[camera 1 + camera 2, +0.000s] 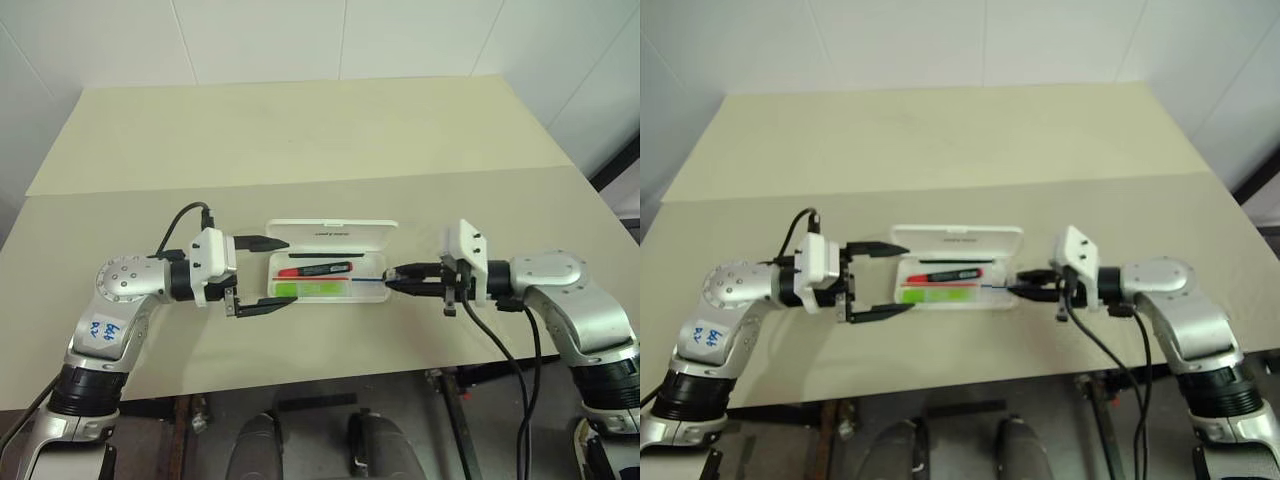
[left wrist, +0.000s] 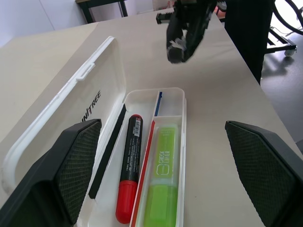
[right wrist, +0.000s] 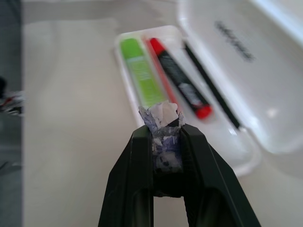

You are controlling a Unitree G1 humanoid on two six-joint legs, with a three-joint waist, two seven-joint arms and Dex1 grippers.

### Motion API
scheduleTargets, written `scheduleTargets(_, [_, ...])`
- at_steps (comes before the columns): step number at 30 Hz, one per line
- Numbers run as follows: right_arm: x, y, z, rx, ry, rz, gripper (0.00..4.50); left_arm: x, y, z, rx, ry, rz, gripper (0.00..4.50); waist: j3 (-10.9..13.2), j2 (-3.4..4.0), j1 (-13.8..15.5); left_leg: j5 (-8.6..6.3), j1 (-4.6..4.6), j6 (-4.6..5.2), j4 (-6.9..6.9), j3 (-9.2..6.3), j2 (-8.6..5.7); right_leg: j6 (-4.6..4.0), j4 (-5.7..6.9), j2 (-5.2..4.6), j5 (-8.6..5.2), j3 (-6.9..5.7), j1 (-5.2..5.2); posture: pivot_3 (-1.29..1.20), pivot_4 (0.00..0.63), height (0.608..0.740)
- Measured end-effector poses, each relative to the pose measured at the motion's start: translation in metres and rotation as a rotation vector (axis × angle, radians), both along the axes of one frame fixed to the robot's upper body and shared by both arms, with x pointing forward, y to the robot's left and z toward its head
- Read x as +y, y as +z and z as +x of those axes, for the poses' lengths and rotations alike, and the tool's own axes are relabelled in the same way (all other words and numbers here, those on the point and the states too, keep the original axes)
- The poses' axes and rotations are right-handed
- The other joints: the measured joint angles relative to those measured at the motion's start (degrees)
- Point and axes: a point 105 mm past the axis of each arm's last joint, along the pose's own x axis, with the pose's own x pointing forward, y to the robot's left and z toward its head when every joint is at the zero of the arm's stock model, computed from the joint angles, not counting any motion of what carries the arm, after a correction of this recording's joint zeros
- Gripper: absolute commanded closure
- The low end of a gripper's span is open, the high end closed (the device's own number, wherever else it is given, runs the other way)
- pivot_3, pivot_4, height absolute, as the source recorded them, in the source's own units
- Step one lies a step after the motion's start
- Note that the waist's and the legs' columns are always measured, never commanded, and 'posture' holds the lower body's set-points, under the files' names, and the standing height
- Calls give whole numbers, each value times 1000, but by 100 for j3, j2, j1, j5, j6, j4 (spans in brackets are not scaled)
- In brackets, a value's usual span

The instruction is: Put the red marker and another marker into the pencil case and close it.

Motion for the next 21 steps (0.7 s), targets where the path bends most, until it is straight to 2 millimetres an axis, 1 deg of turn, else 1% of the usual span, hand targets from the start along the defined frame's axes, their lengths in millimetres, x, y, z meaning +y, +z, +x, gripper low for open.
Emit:
scheduleTargets(2, [6, -5, 3, -9, 41, -26, 4099, 0, 0, 0, 1, 0, 1, 0, 0, 0, -12, 0, 1, 0, 2, 1, 1, 0, 1, 1, 1, 0, 0, 0, 150, 740])
scheduleTargets(8, [18, -18, 23, -21, 92, -47, 4099, 0, 0, -1, -1, 1, 1, 0, 0, 0, -27, 2, 1, 0, 1, 2, 3, -1, 7, 3, 1, 0, -5, 0, 150, 740])
scheduleTargets(12, [21, -20, 32, -27, 98, -43, 4099, 0, 0, -1, -3, 3, 1, 0, 0, 0, -14, 1, 0, 0, 0, 6, 2, 0, 6, 3, 1, 0, -5, 0, 150, 740])
scheduleTargets(21, [24, -27, 33, 1, 118, -46, 4099, 3, 1, -3, -11, 21, -1, 0, 0, 1, -13, 1, 0, -1, 2, 5, 3, 0, 9, 2, 1, 0, -6, 0, 150, 740])
